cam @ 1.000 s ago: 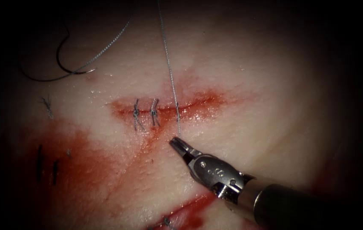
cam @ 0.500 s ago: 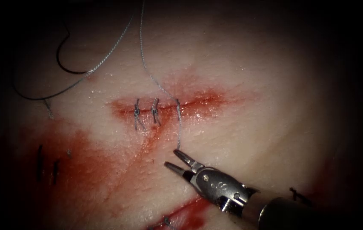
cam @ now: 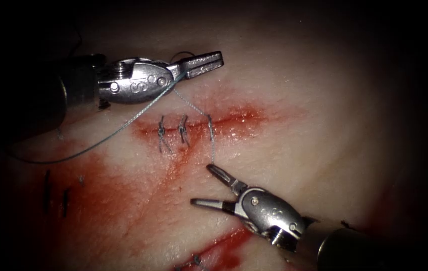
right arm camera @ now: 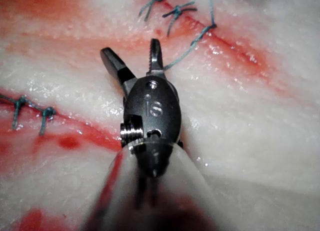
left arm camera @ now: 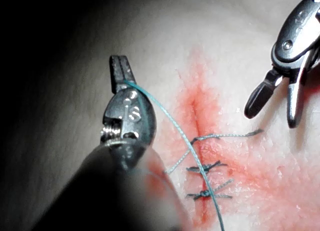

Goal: Wound Closure

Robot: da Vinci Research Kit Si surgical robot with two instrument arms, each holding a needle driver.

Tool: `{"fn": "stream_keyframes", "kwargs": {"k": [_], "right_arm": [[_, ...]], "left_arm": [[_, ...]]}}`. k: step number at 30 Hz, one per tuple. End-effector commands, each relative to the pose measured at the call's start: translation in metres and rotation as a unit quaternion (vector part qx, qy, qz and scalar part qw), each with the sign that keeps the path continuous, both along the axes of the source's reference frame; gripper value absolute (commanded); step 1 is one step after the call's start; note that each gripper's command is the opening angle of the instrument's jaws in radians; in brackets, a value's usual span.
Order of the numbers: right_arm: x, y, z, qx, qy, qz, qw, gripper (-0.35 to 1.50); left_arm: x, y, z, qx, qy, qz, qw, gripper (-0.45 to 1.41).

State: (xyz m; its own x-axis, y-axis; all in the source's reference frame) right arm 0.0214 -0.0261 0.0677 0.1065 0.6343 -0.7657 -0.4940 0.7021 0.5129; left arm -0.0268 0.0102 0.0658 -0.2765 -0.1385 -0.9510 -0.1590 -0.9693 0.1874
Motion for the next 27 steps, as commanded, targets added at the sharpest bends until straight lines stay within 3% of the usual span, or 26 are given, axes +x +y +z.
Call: {"fn": "stream_keyframes", "kwargs": {"k": [1,2,9,11,12,19,23,27], "right_arm": [[0.0007,0.0018,0.0001,0.002,0.002,-0.005,1.0,-0.27],[0.0007,0.0024,0.0001,0.006,0.002,-0.01,1.0,-0.35],[0.0002,0.0066,0.0022,0.016,-0.006,-0.071,0.997,-0.35],[0.0002,0.0081,0.0033,0.007,0.01,-0.087,0.996,-0.35],[0.0003,0.0096,0.0045,0.002,0.036,-0.104,0.994,-0.35],[0.0028,0.0151,0.0079,0.023,0.091,-0.147,0.985,-0.35],[0.0045,0.0162,0.0093,0.048,0.109,-0.155,0.981,-0.35],[0.0063,0.0156,0.0112,0.089,0.137,-0.172,0.972,-0.35]], "left_arm": [[-0.0004,0.0004,0.0002,0.002,-0.006,0.004,1.0,-0.45],[-0.0002,0.0,0.0001,0.006,-0.012,0.008,1.0,-0.45],[0.0019,-0.0024,0.0001,0.04,-0.059,0.04,0.997,-0.45],[0.0026,-0.0032,0.0,0.043,-0.074,0.054,0.995,-0.45],[0.003,-0.0042,-0.0001,0.05,-0.087,0.075,0.992,-0.45],[0.0028,-0.007,-0.0004,0.071,-0.119,0.181,0.974,-0.45],[0.0025,-0.0072,-0.0005,0.069,-0.132,0.194,0.97,-0.45],[0.0022,-0.0074,-0.0008,0.067,-0.128,0.19,0.971,-0.45]]}}
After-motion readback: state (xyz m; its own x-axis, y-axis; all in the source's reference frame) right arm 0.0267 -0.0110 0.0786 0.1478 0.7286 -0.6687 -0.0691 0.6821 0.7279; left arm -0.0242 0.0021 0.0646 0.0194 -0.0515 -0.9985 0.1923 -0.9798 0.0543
